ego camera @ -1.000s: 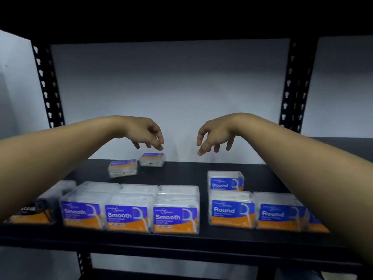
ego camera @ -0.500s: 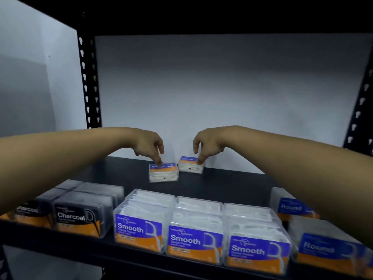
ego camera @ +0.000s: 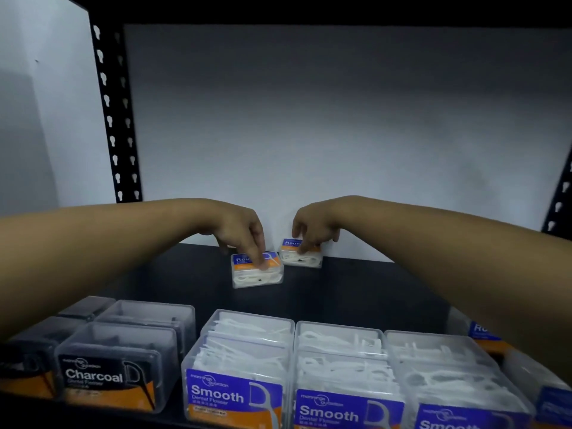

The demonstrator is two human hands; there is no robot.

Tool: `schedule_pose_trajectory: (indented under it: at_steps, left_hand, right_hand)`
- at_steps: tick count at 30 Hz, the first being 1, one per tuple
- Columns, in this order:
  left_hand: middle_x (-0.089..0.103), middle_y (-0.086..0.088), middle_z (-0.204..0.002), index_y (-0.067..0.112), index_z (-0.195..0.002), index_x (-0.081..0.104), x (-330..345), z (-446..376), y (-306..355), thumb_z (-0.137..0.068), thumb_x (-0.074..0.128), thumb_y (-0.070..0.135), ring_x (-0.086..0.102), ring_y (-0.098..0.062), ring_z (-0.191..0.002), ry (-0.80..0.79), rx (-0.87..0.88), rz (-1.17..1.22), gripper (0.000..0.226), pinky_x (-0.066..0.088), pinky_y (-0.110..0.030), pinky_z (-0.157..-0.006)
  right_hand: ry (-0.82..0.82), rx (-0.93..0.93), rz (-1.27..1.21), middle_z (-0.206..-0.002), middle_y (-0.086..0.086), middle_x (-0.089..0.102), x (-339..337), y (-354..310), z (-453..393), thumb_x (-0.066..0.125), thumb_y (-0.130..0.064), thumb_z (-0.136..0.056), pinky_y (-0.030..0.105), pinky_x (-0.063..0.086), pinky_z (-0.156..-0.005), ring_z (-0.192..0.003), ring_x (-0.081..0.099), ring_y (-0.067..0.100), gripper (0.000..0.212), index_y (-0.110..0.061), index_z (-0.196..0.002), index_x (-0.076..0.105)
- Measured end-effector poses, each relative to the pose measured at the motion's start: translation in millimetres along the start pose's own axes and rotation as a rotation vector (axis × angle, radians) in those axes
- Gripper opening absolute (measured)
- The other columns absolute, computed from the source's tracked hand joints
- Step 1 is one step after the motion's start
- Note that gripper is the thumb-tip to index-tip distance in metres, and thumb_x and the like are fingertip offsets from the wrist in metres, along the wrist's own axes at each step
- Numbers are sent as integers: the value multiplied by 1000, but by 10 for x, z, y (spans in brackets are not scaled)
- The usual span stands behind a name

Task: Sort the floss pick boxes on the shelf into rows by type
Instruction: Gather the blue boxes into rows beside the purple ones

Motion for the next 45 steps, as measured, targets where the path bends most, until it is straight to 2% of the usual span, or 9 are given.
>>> schedule_pose_trajectory:
  at_steps: [10,13,19,24,28,31,34,39,45]
  left_hand:
    - [71,2,-119,19,-124,68,35,151,177,-73,88,42,70,-19,-103,90,44,-238,60,59,-37,-94]
    - [71,3,-117,20,-122,68,66,208,182,-70,89,46,69,-17,-101,147,68,-272,61,58,-31,-88]
    - [62,8,-102,22,-110,65,182,245,145,-61,95,42,59,-16,-92,177,138,-381,61,50,-28,-73]
    - [70,5,-99,24,-102,65,242,238,104,-63,92,46,65,-17,-88,147,151,-338,52,55,-32,-78]
    - [72,5,-102,24,-105,66,254,271,155,-65,91,46,68,-17,-92,106,163,-292,53,57,-33,-82]
    - [73,4,-102,23,-107,67,250,262,188,-65,92,44,69,-17,-93,91,164,-276,53,58,-35,-84]
    - [74,6,-99,23,-105,71,257,233,214,-67,92,39,68,-15,-89,72,153,-266,46,57,-31,-82]
    - [77,7,-94,26,-96,75,276,182,177,-69,90,40,73,-15,-89,33,120,-226,34,59,-29,-81]
    - [79,7,-94,25,-99,76,290,191,88,-67,90,44,75,-15,-89,57,125,-181,39,62,-36,-86]
  right_hand:
    - [21,33,27,-118,7,68,40,-76,32,81,-34,-87,39,64,-78,-98,66,28,46,-12,-127,71]
    - [34,19,102,-114,5,70,63,-132,92,81,-41,-86,41,62,-88,-99,66,27,49,-11,-124,72]
    - [52,25,92,-88,-3,64,8,-177,224,78,-48,-86,44,64,-84,-97,67,27,46,-15,-118,72]
    - [31,5,107,-127,6,53,186,-193,248,75,-47,-89,31,52,-64,-73,51,17,74,-24,-149,38]
    - [33,-14,37,-130,2,56,233,-150,208,88,-57,-69,46,61,-89,-107,61,28,90,-21,-140,46]
    - [30,-37,58,-117,-2,57,204,-132,224,94,-55,-60,47,61,-90,-106,62,26,78,-23,-116,50]
    - [1,-41,-10,-102,-6,52,172,-124,286,98,-50,-57,46,60,-90,-106,61,27,83,-25,-113,42]
    - [23,-72,-71,-109,-3,52,226,-93,330,99,-47,-56,45,62,-83,-104,63,29,87,-30,-117,39]
    - [37,-129,-87,-112,-1,58,313,-54,361,94,-50,-65,49,63,-84,-103,64,30,70,-28,-120,56]
Point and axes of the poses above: each hand's wrist, its own z-axis away from the middle knuckle, its own x-axis out of the palm, y = z × x, the point moved 2 cm from there along -z, towards the middle knuckle
